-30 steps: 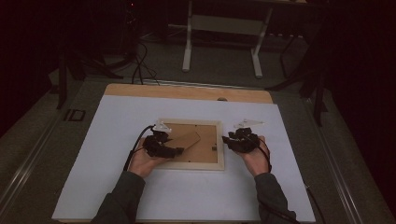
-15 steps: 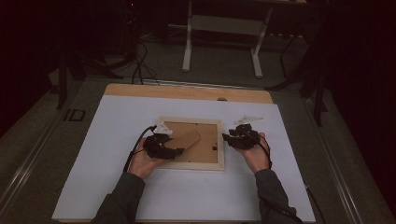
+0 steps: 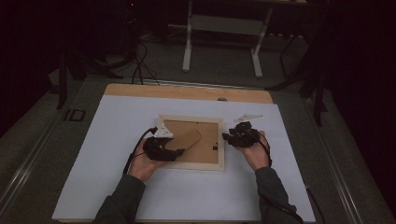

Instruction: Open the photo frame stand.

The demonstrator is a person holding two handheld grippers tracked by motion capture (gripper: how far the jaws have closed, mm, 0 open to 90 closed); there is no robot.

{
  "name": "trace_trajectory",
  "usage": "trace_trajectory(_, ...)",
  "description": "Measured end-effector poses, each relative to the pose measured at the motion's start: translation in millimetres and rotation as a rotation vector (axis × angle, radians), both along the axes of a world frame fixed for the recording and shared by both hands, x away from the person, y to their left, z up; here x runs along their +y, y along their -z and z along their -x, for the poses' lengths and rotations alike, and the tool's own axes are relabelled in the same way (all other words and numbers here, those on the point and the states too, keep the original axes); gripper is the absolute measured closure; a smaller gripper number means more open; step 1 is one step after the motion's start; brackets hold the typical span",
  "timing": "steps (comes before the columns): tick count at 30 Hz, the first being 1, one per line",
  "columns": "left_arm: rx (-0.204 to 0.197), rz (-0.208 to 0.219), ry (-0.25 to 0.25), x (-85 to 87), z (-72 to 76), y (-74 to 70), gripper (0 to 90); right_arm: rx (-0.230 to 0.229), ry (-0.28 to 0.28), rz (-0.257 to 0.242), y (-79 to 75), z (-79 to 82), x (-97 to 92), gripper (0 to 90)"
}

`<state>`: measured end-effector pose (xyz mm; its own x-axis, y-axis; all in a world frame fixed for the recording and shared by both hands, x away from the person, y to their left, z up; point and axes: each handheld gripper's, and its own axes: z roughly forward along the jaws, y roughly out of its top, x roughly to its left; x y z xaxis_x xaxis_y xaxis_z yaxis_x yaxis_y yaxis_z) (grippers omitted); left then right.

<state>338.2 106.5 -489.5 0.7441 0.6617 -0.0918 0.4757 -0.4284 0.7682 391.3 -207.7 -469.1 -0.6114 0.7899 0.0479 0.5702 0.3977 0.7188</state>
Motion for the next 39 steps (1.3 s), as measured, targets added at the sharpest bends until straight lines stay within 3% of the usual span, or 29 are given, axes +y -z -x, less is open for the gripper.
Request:
trace_trajectory(15, -0.078, -0.036, 0.018, -4.1, 7.2, -4.7, 42.7, 0.06, 0.039, -0.036, 5.0, -8.6, -3.3, 50.9)
trace_trajectory(19, -0.086, -0.041, 0.019, -5.1, 7.2, -4.8, 42.7, 0.094, 0.039, -0.106, 7.2, -10.0, -4.0, 49.0)
trace_trajectory(23, -0.098, -0.044, 0.021, -5.8, 8.3, -5.5, 42.7, 0.124, 0.047, -0.123, 13.7, -13.4, -1.9, 47.0)
trace_trajectory(27, -0.117, -0.048, 0.027, -6.7, 9.5, -6.7, 42.6, 0.157, 0.047, -0.175, 17.7, -17.1, -1.3, 45.8)
trace_trajectory(30, -0.118, -0.046, 0.028, -6.8, 9.7, -7.1, 42.6, 0.172, 0.051, -0.171, 18.7, -18.5, 0.7, 46.1)
trace_trajectory(35, -0.136, -0.038, 0.038, -6.5, 11.0, -7.8, 42.6, 0.248, 0.036, -0.288, 26.0, -24.0, -5.7, 45.9)
trace_trajectory(39, -0.159, -0.025, 0.046, -4.1, 11.3, -9.8, 42.5, 0.239, 0.044, -0.302, 22.8, -21.6, -6.5, 48.6)
